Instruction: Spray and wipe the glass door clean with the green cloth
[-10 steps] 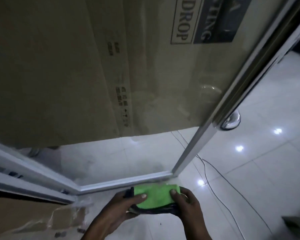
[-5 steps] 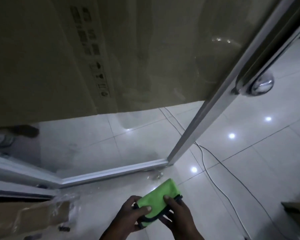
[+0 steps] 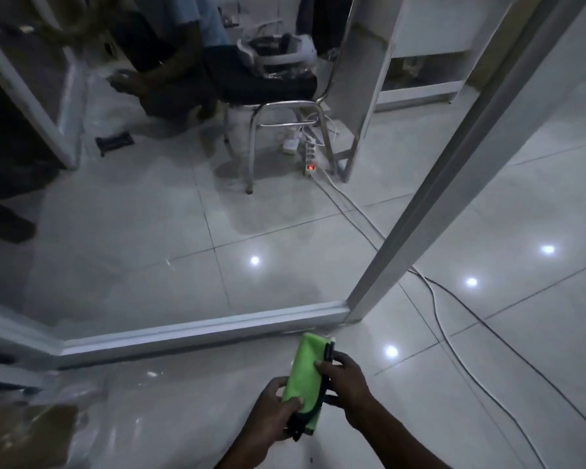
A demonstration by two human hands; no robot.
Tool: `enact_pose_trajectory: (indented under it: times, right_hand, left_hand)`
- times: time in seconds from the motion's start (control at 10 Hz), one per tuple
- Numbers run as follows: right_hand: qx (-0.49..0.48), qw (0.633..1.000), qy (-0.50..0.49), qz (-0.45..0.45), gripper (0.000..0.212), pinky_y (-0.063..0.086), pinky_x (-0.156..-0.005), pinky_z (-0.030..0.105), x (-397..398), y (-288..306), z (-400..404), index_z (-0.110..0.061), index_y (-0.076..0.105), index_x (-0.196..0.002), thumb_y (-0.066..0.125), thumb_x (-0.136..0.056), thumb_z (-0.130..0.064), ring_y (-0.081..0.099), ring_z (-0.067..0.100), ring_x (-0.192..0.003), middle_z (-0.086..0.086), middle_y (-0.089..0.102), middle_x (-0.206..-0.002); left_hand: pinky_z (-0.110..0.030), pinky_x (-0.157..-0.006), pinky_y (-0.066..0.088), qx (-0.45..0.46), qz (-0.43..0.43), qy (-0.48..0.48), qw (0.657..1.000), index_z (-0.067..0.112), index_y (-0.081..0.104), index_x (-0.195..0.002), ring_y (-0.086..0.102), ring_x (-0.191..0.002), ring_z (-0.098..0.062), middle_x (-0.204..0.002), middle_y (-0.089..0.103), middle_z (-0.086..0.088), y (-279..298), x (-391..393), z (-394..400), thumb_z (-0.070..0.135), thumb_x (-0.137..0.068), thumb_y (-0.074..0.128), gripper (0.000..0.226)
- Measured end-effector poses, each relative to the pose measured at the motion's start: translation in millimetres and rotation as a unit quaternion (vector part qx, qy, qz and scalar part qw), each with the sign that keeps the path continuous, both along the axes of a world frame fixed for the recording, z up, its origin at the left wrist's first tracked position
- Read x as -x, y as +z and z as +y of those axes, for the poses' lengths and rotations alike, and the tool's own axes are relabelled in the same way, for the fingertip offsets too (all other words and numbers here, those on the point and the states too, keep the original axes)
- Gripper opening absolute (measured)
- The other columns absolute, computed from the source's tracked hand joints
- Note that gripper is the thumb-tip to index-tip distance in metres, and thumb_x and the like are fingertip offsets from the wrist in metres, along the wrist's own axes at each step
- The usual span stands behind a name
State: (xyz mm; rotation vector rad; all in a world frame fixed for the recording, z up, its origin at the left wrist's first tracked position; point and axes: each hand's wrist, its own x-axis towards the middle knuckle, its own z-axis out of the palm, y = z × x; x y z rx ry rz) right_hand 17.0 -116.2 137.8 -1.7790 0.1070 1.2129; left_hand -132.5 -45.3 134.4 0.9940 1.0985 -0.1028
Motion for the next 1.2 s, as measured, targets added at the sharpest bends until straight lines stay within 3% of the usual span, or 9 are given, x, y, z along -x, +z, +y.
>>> enact_pose_trajectory:
  times: [0.3, 0.5, 0.6, 0.7, 0.8, 0.9, 1.0, 1.1, 1.2]
  right_hand:
    - [0.045, 0.988, 0.077, -0.125, 0.026, 0.055, -0.075, 0.039, -37.1, -180.0, 45.2, -0.008, 0.054, -0.112, 0.060, -0.089, 0.003, 0.061, 0.019, -0.080, 0.003, 0.061, -0.090]
    - [0.071, 0.954, 0.176, -0.232, 0.034, 0.049, -0.067, 0.019, -32.7, -226.1, 48.9, -0.013, 0.047, -0.128, 0.049, -0.096, -0.001, 0.056, 0.021, -0.095, 0.006, 0.059, -0.116]
    - [0.091, 0.923, 0.269, -0.259, 0.041, 0.051, -0.078, 0.026, -30.8, -233.2, 51.6, -0.005, 0.056, -0.131, 0.054, -0.090, -0.007, 0.056, 0.021, -0.097, 0.015, 0.060, -0.129]
    - [0.121, 0.889, 0.351, -0.268, 0.045, 0.046, -0.084, 0.032, -29.7, -238.2, 51.8, 0.003, 0.060, -0.119, 0.065, -0.081, -0.020, 0.058, 0.029, -0.101, 0.021, 0.047, -0.137]
    - [0.119, 0.869, 0.377, -0.296, 0.037, 0.049, -0.086, 0.035, -31.4, -251.9, 48.2, 0.000, 0.059, -0.112, 0.071, -0.084, -0.020, 0.058, 0.034, -0.104, 0.022, 0.039, -0.142]
    - [0.118, 0.864, 0.384, -0.305, 0.043, 0.045, -0.083, 0.033, -33.6, -244.9, 45.9, -0.007, 0.057, -0.107, 0.071, -0.077, -0.034, 0.048, 0.022, -0.096, 0.020, 0.042, -0.139]
    - [0.112, 0.861, 0.384, -0.312, 0.054, 0.038, -0.102, 0.027, -30.4, -226.7, 42.6, -0.001, 0.049, -0.142, 0.054, -0.095, -0.028, 0.052, 0.027, -0.122, 0.018, 0.041, -0.151]
    - [0.110, 0.856, 0.386, -0.325, 0.047, 0.029, -0.110, 0.021, -25.5, -191.5, 30.5, -0.006, 0.035, -0.152, 0.042, -0.107, -0.015, 0.041, 0.025, -0.142, 0.013, 0.037, -0.158]
    - [0.109, 0.862, 0.371, -0.329, 0.046, 0.031, -0.108, 0.021, -9.9, -127.8, 18.7, -0.008, 0.036, -0.152, 0.040, -0.107, -0.016, 0.041, 0.025, -0.142, 0.011, 0.038, -0.158]
  left_hand:
    - [-0.038, -0.063, 0.061, -0.052, 0.001, 0.035, 0.998, 0.020, 0.060, -0.119, 0.074, -0.078, -0.029, -0.093, 0.075, -0.013, -198.1, -43.1, 14.0, 0.023, -0.063, 0.064, 0.056]
    - [-0.023, -0.049, 0.047, -0.090, -0.001, -0.009, 0.996, 0.025, 0.066, -0.118, 0.073, -0.068, -0.023, -0.088, 0.077, -0.010, -235.3, -63.0, 13.9, 0.025, -0.078, 0.064, 0.040]
    - [-0.031, -0.059, 0.056, -0.040, -0.025, 0.009, 0.999, 0.010, 0.067, -0.116, 0.073, -0.062, -0.019, -0.091, 0.076, -0.014, -239.1, -70.3, 9.4, 0.010, -0.095, 0.059, 0.023]
    - [-0.040, -0.072, 0.053, -0.014, -0.030, 0.038, 0.999, 0.013, 0.068, -0.093, 0.071, -0.057, -0.023, -0.067, 0.074, -0.008, -238.1, -74.0, 5.6, 0.010, -0.095, 0.055, 0.014]
    - [-0.045, -0.076, 0.060, -0.012, -0.012, 0.069, 0.997, 0.007, 0.071, -0.097, 0.072, -0.080, -0.034, -0.085, 0.074, -0.018, -244.8, -87.5, 8.4, 0.023, -0.083, 0.060, 0.024]
    - [-0.029, -0.050, 0.052, -0.009, -0.032, 0.050, 0.998, 0.006, 0.068, -0.106, 0.068, -0.062, -0.026, -0.083, 0.069, -0.019, -236.4, -84.1, 7.0, 0.009, -0.091, 0.060, 0.017]
    - [-0.020, -0.042, 0.035, -0.044, 0.000, 0.028, 0.999, 0.021, 0.058, -0.105, 0.055, -0.049, -0.016, -0.082, 0.064, -0.012, -237.3, -69.0, 10.9, 0.011, -0.087, 0.059, 0.021]
    - [-0.018, -0.043, 0.032, -0.077, 0.064, -0.007, 0.995, 0.020, 0.048, -0.133, 0.048, -0.054, -0.013, -0.086, 0.058, -0.008, -222.8, -45.5, 23.3, 0.013, -0.091, 0.055, 0.043]
    - [-0.031, -0.054, 0.047, -0.097, 0.085, -0.016, 0.992, 0.015, 0.050, -0.133, 0.045, -0.056, -0.013, -0.075, 0.051, -0.003, -174.3, -15.1, 25.9, 0.011, -0.091, 0.056, 0.043]
